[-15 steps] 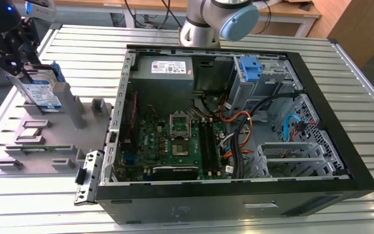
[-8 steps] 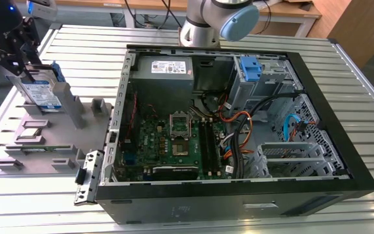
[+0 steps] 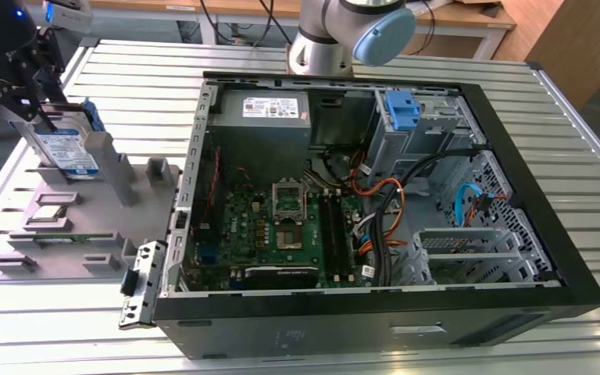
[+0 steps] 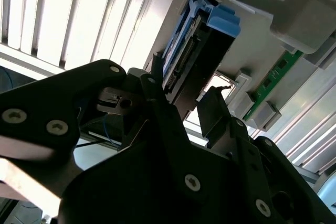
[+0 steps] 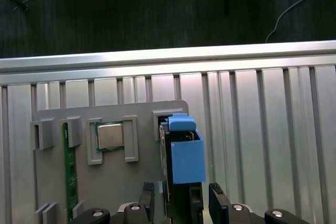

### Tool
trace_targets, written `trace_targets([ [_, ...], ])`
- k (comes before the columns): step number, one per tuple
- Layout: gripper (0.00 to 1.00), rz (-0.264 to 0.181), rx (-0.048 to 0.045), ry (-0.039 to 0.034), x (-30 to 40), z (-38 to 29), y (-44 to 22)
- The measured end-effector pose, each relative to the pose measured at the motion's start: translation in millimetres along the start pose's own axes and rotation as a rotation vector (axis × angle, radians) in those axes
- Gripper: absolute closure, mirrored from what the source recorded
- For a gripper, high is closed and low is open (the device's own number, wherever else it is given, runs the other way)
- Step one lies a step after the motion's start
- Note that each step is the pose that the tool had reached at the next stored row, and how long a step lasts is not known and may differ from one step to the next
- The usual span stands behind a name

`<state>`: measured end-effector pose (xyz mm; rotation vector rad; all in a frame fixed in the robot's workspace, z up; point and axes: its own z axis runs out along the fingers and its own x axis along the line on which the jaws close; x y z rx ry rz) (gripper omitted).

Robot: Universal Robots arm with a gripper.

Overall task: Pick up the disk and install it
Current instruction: 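Pick up the disk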

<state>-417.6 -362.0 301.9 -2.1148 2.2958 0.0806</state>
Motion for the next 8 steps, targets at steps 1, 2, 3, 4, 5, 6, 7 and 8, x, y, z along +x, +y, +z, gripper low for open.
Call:
trace_targets([
  [1,0.47,0.000,-0.0001,-0.0001,0.0,0.0,0.0],
  [2,0.47,0.000,-0.0002,-0.0003,0.0,0.0,0.0],
  [3,0.47,0.000,-0.0003,-0.0005,0.0,0.1,0.0],
  [4,0.47,0.000,-0.0004,-0.0006,0.0,0.1,0.0],
  [5,0.47,0.000,-0.0003,-0.0007,0.0,0.1,0.0],
  [6,0.47,0.000,-0.0001,-0.0008,0.0,0.2,-0.1],
  [7,0.47,-0.001,-0.0002,-0.0008,0.0,0.2,-0.2],
  [8,0.47,-0.002,-0.0002,-0.0008,0.0,0.3,-0.2],
])
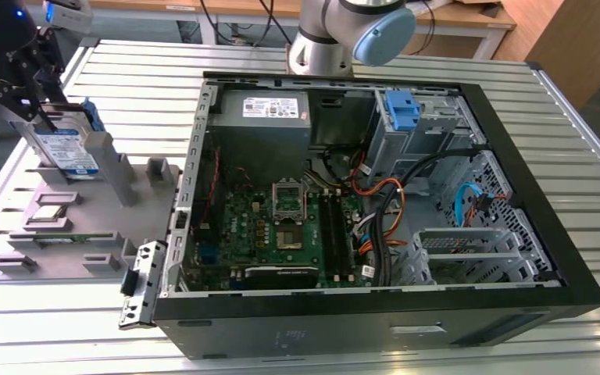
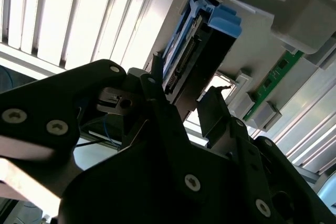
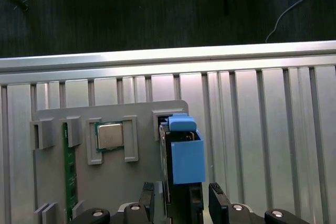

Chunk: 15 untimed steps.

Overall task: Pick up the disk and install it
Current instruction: 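Pick up the disk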

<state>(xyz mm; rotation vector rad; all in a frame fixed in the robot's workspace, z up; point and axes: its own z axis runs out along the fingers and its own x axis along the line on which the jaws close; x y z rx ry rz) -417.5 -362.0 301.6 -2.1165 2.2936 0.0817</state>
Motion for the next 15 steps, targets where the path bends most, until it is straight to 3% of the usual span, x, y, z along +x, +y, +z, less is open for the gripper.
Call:
trace_targets([
  [15,0.48,-0.006,-0.0005,0.0002,0.0,-0.1,-0.2],
])
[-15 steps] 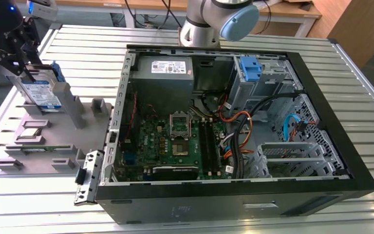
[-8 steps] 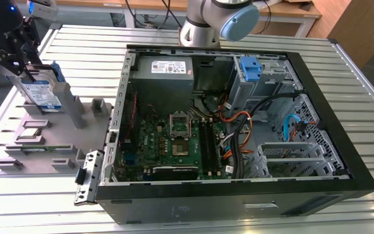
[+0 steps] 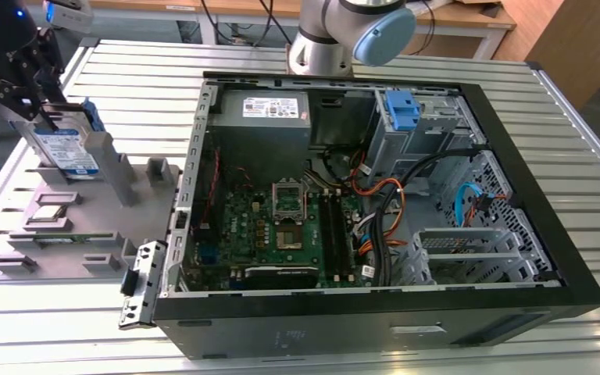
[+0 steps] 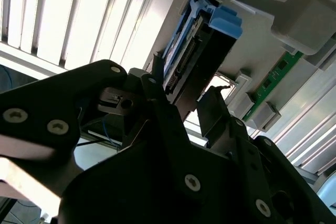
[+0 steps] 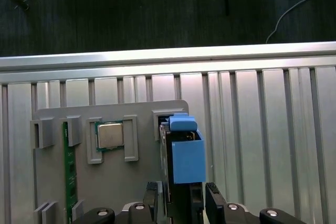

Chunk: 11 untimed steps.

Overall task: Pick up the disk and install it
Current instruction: 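Pick up the disk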

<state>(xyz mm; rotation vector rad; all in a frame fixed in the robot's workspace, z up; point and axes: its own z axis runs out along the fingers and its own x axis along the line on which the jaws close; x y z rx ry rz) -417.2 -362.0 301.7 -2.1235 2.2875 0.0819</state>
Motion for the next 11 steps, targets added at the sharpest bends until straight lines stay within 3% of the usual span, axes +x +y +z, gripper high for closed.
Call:
trace_targets([
  [2,0.48,0.000,0.0001,0.0000,0.0,0.0,0.0],
  [3,0.55,0.000,0.0000,0.0000,0.0,0.0,0.0],
  [11,0.55,0.000,0.0001,0.0000,0.0,0.0,0.0],
])
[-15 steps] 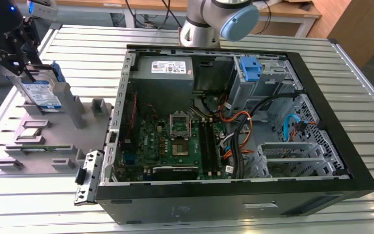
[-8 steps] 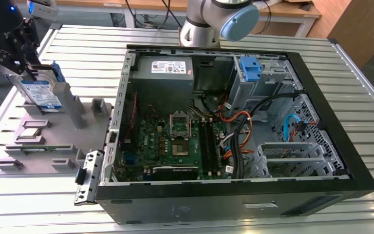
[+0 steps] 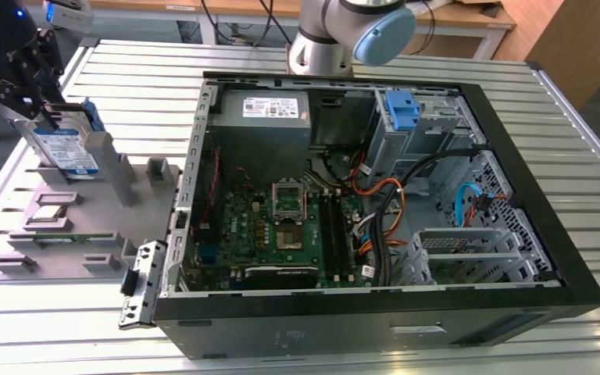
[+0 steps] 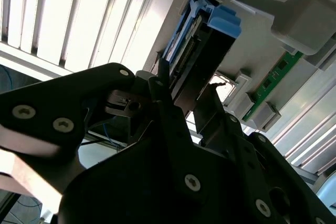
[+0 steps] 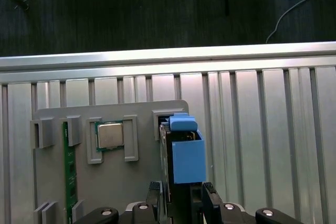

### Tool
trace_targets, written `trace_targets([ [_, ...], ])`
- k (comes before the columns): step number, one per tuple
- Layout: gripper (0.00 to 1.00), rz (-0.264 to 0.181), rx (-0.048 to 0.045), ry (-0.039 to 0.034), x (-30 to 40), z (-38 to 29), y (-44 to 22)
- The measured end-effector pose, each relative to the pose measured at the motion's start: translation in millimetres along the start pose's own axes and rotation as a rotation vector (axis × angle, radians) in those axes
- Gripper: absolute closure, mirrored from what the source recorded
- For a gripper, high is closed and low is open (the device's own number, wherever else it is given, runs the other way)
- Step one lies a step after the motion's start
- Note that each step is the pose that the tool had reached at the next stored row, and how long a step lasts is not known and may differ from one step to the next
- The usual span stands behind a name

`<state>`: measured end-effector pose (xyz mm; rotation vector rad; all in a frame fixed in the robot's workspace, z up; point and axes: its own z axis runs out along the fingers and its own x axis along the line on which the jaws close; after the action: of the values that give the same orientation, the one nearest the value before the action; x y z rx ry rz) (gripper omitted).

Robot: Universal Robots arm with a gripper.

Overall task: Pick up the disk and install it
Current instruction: 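Pick up the disk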

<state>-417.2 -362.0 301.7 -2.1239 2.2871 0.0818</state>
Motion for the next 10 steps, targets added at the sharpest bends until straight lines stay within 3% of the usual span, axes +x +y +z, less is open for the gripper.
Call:
trace_targets([
  [10,0.55,0.000,0.0001,0.0000,-0.1,-1.5,0.0],
])
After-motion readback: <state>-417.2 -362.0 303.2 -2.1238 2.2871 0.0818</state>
